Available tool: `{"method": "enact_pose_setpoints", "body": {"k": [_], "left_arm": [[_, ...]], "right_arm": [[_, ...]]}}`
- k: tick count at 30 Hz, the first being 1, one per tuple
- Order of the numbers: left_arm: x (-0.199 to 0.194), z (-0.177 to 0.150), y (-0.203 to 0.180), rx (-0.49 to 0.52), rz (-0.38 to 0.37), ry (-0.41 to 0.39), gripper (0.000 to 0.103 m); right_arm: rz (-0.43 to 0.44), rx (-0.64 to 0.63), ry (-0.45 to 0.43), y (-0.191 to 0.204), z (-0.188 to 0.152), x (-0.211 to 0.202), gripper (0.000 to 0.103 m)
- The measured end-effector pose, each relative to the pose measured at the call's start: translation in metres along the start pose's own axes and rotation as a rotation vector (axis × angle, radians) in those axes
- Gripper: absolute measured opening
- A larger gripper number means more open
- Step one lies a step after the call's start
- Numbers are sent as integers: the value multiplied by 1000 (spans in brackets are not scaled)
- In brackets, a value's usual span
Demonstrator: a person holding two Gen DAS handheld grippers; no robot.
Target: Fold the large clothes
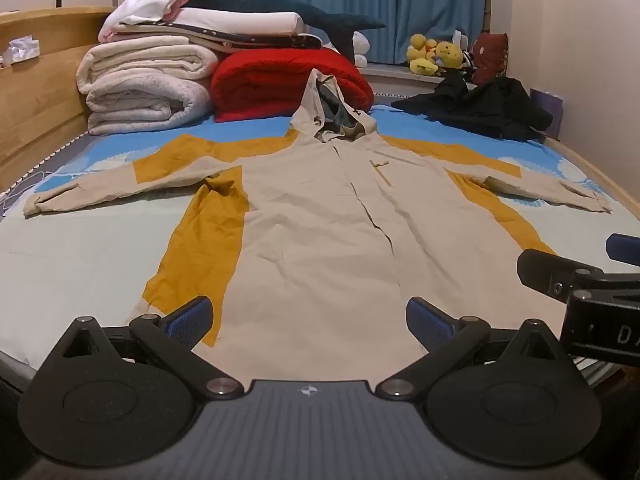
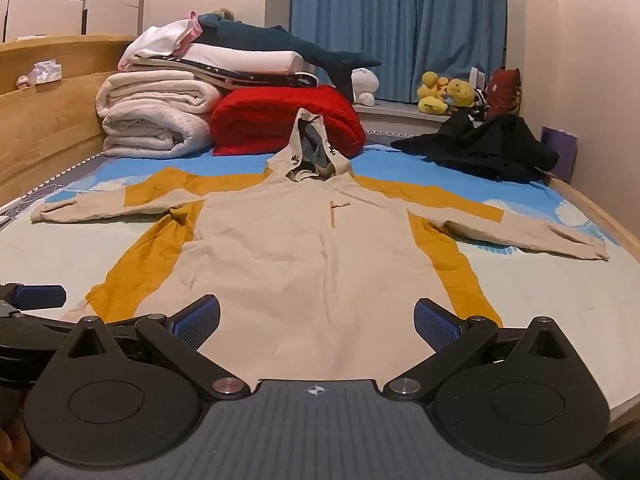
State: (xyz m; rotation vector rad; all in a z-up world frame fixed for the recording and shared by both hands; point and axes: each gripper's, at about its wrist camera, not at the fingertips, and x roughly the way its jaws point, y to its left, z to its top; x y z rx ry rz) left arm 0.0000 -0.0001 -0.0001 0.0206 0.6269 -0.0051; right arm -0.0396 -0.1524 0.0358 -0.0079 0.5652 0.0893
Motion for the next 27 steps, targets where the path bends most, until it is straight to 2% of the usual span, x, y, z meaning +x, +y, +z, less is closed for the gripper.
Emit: {"method": "enact_pose_setpoints", "body": {"k": [27], "left_arm": [[4, 0, 4, -18, 2, 10, 102]], "right_arm": [[5, -17, -13, 1, 2, 1, 98]]}}
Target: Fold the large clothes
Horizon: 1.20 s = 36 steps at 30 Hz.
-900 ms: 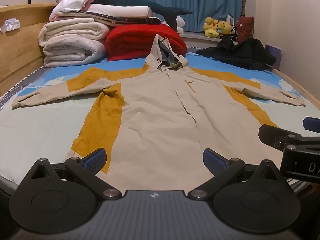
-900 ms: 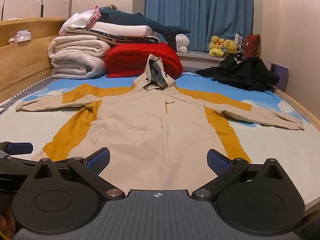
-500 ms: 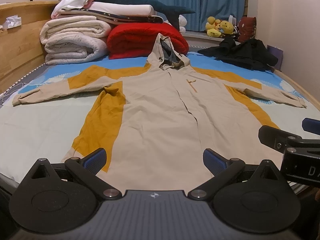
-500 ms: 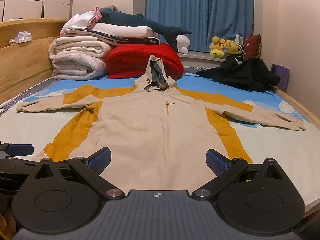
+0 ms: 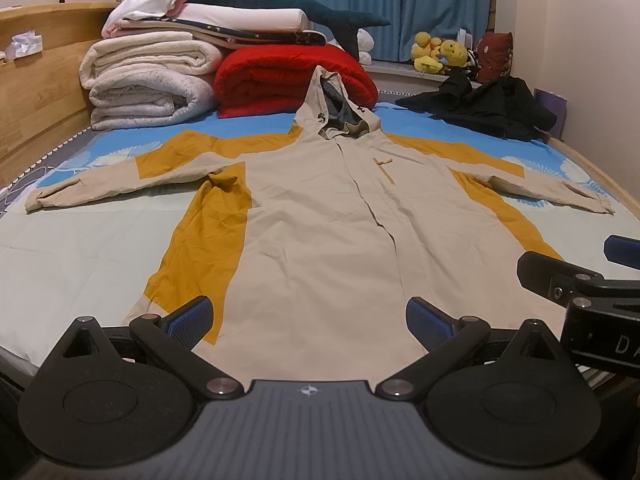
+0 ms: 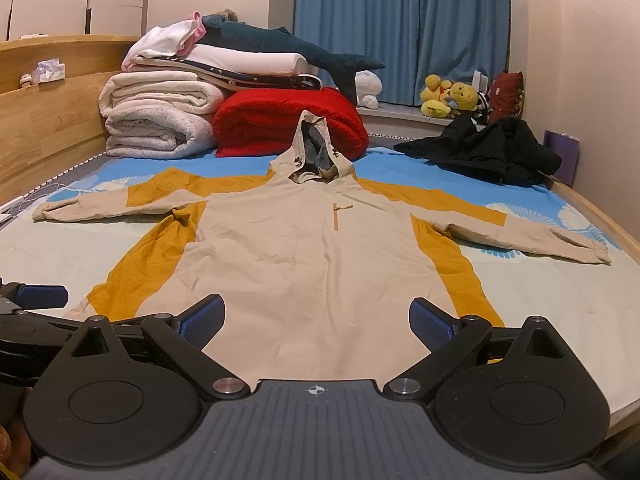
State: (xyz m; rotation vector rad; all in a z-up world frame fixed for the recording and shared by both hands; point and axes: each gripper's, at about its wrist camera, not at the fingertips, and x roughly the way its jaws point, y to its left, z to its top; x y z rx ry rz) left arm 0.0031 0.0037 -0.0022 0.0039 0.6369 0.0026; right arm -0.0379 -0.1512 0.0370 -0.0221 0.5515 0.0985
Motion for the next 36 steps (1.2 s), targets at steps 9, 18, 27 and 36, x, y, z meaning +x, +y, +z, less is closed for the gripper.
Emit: {"method": "enact_pose_setpoints", "body": {"k": [9, 18, 27, 36], "left_arm": [[0, 0, 0, -2, -2, 9, 102], [-1, 0, -3, 17, -8, -15, 95], [-5, 48, 33, 125, -100, -149, 38], [102, 27, 132, 40, 145, 234, 38]], "right_arm": [[-1, -2, -2, 1, 0, 0, 97], [-8, -5, -10, 2, 0, 0, 90], [-82, 58, -255, -43, 30, -30, 73], [-262, 149, -91, -152, 40, 36, 64]]}}
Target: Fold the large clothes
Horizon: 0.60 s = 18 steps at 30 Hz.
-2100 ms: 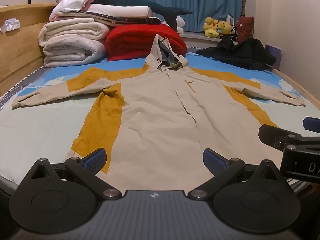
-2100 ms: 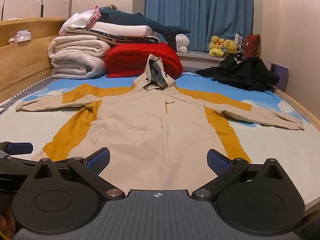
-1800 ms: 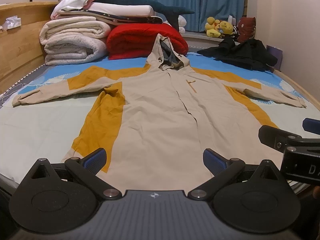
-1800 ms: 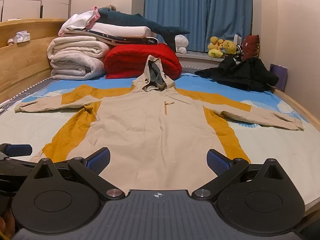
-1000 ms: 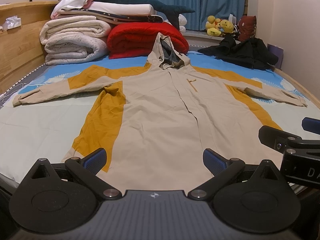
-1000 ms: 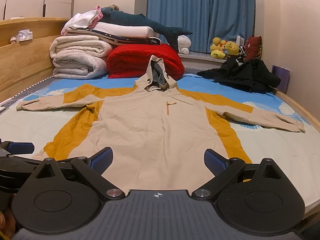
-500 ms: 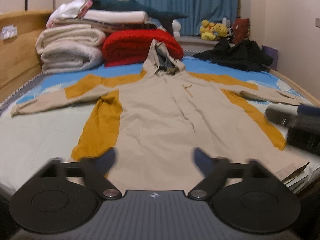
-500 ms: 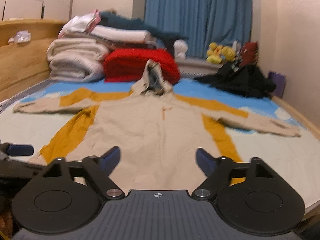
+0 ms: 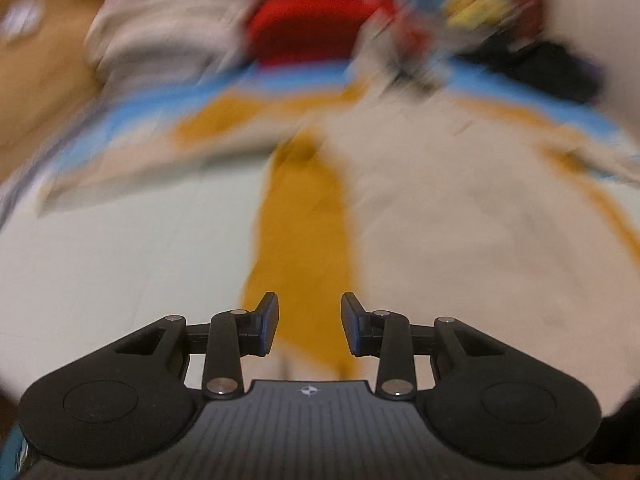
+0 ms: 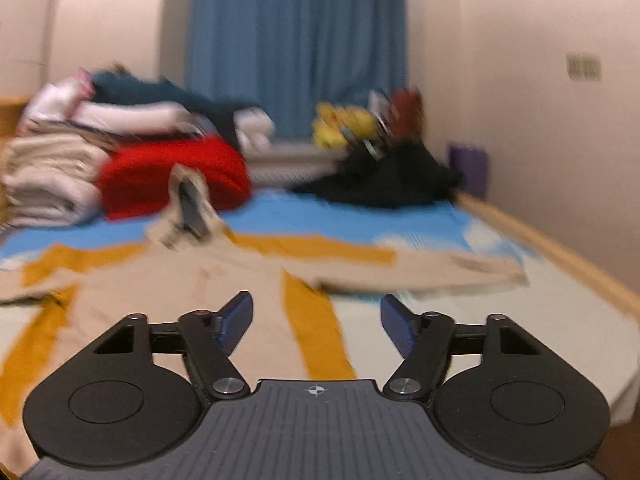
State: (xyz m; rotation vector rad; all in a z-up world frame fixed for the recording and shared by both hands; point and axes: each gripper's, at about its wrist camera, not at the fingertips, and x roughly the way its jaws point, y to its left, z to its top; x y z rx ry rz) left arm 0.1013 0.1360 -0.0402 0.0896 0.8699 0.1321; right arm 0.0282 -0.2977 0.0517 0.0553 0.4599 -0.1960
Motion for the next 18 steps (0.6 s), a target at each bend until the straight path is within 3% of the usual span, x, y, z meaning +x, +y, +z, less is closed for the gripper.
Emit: {"method": "enact_pose_setpoints", "body": {"k": [2, 4, 9, 10, 12, 14, 15, 16, 18], "left_arm": [[25, -4, 22, -82, 37, 138, 39], [40, -8, 37, -128, 73, 215, 40], [54, -18, 48, -187, 72, 259, 44], [54, -15, 48, -177, 70, 254, 41], [51, -11, 48, -155, 56, 236, 8], [45, -9, 48, -161, 33, 205, 3], [44, -6, 45, -181, 14, 188, 2], [34, -4, 48, -201, -2, 156, 2], [16, -1, 53, -238, -43, 107, 2]], "right_arm": [[-47, 9, 104, -14, -22, 28, 59], [-85, 66, 256, -29, -44, 55, 56], [-120, 218, 530, -49, -83, 96, 56], [-131, 239, 578, -50, -91, 101, 56], [-143, 244, 616, -50, -102, 101, 53], [-138, 225, 621, -44, -104, 100, 35], [-137, 217, 621, -43, -105, 98, 9], [-134, 219, 619, -43, -102, 97, 3], [-113, 274, 569, -53, -93, 90, 1]]}}
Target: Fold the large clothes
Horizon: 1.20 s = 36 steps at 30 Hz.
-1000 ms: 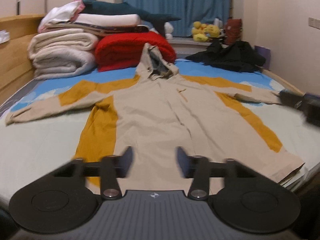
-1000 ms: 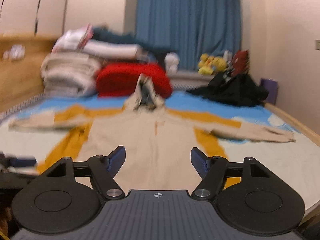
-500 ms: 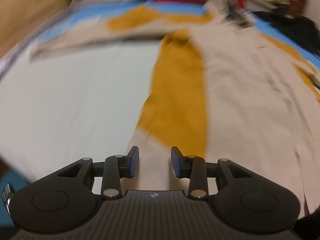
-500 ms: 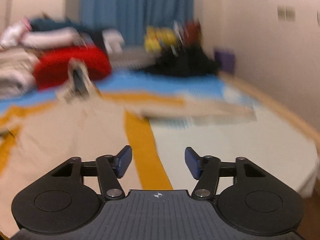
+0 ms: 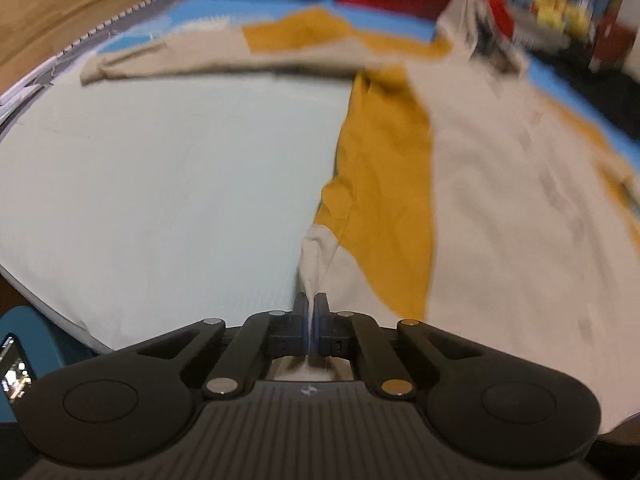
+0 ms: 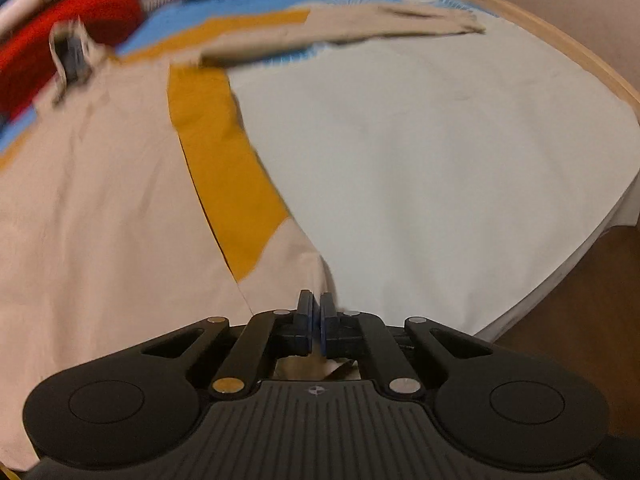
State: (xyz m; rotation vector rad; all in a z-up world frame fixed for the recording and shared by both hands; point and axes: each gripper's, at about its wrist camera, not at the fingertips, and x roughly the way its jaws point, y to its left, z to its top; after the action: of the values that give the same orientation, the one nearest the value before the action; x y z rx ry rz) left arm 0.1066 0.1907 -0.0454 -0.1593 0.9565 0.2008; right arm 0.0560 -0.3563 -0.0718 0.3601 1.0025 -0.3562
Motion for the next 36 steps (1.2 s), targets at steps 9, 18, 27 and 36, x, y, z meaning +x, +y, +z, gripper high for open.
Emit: {"method": "enact_pose_setpoints", "body": {"k": [9, 18, 27, 36], "left_arm": [[5, -12, 7, -11, 19, 160, 8], [-8, -12, -29, 147, -48, 19, 16], [22, -16, -35, 123, -30, 170, 29], [17, -11, -16, 44, 60, 86, 45]], "right_arm": [[14, 68, -29, -27, -6, -41, 0], [-26, 0, -100, -8, -1, -36, 16], [-94, -40, 120, -8, -15, 5, 24], [-88, -35, 103, -11, -17, 1, 0]]}}
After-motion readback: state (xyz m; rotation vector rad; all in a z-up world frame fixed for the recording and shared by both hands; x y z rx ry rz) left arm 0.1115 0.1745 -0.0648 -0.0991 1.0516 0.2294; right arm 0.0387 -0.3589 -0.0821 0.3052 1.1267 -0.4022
